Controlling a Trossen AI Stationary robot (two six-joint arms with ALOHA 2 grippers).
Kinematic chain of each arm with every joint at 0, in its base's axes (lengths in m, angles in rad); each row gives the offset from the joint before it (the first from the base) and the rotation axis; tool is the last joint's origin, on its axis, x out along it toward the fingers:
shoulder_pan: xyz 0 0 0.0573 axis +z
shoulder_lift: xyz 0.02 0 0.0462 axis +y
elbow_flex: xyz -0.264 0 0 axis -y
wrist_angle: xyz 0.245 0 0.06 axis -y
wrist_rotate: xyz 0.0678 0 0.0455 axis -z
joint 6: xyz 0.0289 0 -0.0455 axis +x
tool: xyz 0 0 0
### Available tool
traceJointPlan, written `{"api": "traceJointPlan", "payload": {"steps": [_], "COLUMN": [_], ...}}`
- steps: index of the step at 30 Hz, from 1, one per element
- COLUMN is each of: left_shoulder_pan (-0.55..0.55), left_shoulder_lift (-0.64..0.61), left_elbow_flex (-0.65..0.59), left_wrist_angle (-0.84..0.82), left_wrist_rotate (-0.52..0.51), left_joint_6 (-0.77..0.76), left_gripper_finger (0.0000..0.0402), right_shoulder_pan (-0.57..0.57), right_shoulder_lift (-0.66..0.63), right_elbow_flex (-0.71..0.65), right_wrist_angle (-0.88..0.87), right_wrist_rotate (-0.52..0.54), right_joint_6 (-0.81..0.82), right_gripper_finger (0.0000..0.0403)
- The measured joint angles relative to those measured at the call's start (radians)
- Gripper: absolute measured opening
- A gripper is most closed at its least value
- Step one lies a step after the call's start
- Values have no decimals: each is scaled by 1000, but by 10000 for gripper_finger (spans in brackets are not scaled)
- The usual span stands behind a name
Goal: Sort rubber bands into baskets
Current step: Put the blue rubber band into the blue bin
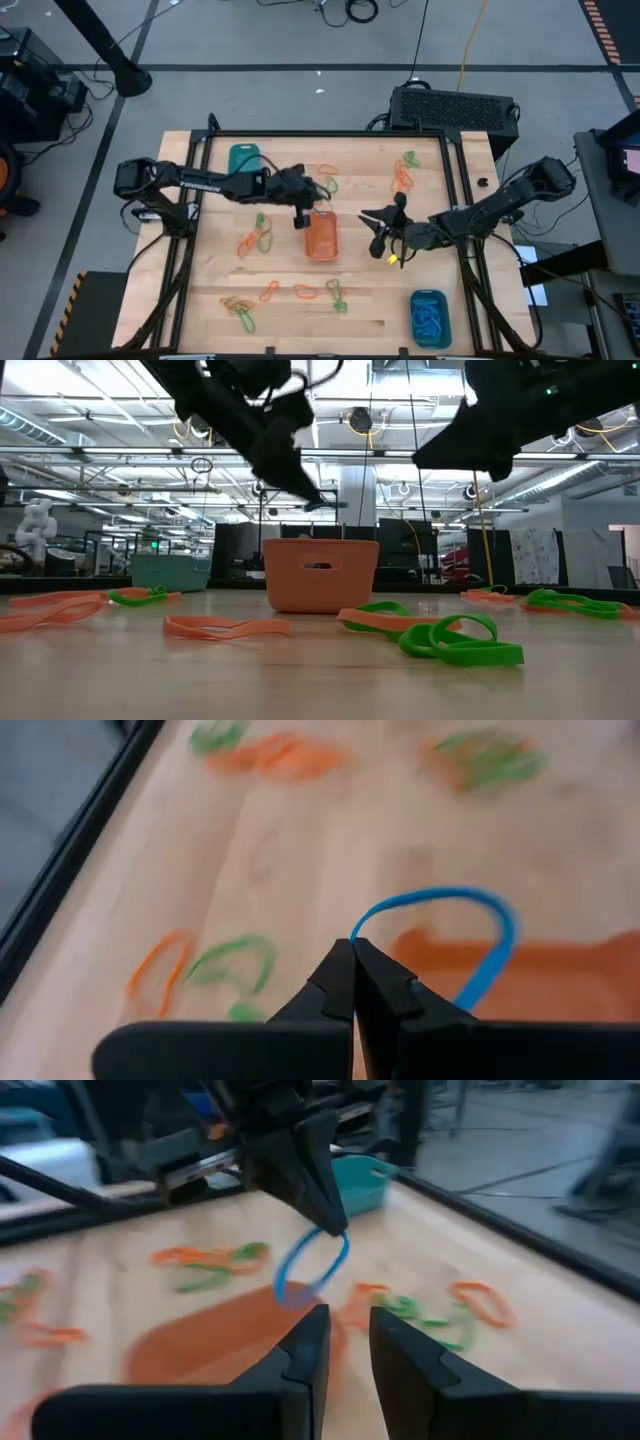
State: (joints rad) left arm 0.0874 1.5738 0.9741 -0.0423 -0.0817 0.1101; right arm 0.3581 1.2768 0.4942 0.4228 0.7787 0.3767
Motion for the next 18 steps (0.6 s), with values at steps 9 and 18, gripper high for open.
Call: {"api": "traceJointPlan", "payload": {"steps": [9,18], "left_shoulder_pan": [-123,-156], "left_shoulder_lift": [0,0], "left_elbow_flex": [1,1], "left_wrist_angle": [144,141], "left_wrist_rotate": [-47,-71], "left_joint_6": [1,0], "left_gripper_finger": [1,1], "right_shoulder_pan": [-72,-111], "right_shoulder_lift": [110,162], "right_elbow_flex": [0,0], "right_wrist_angle": [269,338], "right_wrist_rotate": [-327,-367], "right_joint_6": [-31,41], "right_gripper_finger": [102,180]}}
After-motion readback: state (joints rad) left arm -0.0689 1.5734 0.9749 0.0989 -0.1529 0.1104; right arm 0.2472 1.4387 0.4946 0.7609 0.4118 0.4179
